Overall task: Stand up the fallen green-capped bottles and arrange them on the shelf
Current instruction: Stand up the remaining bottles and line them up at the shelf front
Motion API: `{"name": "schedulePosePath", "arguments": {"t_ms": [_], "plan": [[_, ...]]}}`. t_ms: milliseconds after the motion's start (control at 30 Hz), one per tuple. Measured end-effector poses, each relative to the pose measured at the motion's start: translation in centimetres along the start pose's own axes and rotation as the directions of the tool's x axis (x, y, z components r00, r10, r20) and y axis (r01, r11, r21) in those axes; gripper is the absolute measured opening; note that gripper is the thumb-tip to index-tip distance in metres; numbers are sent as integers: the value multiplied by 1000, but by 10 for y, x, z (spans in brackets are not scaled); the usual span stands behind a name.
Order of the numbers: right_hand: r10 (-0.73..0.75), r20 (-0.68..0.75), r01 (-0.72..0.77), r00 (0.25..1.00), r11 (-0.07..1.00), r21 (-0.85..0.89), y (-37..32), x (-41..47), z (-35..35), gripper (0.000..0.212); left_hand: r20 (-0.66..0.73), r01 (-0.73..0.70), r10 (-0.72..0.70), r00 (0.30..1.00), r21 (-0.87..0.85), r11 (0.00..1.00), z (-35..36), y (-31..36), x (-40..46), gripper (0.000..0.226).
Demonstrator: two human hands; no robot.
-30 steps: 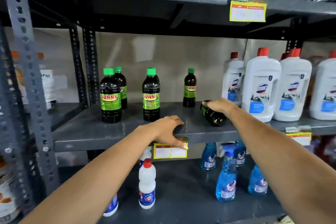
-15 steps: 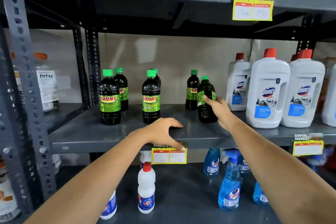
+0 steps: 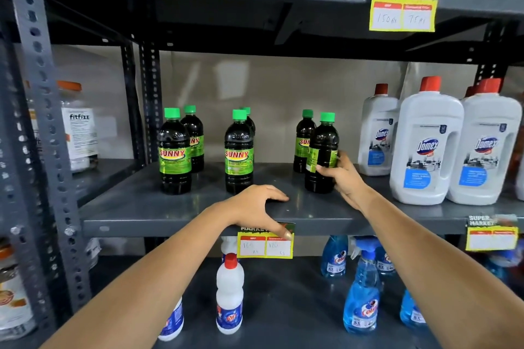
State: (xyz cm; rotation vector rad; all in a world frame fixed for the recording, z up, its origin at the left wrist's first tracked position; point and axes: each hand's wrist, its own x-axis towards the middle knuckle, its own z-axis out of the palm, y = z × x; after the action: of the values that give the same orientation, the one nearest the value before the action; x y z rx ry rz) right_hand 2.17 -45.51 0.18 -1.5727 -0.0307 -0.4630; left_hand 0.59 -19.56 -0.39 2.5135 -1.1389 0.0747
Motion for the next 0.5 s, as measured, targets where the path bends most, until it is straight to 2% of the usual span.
{"name": "schedulePosePath", "arguments": {"t_ms": [100, 233, 400, 433, 500], "plan": [[-25, -22, 23, 999, 997, -73, 1, 0, 1, 62, -3, 0, 0, 1000, -2, 1000, 0, 0, 0, 94], [-88, -86, 66, 992, 971, -231, 2, -5, 4, 66, -4, 5, -5, 1000, -7, 1000, 0, 1, -1, 93], [-89, -35, 80, 995, 978, -194, 1, -4, 5, 47, -10, -3, 3, 1000, 2, 1000, 0, 0, -1, 92], [-90, -48, 79, 995, 976, -205, 2, -4, 5, 49, -11, -3, 3, 1000, 2, 1000, 0, 0, -1, 92], [-93, -83, 68, 992, 962, -265, 2, -5, 6, 66, -10, -3, 3, 1000, 0, 1000, 0, 0, -1, 92]]}}
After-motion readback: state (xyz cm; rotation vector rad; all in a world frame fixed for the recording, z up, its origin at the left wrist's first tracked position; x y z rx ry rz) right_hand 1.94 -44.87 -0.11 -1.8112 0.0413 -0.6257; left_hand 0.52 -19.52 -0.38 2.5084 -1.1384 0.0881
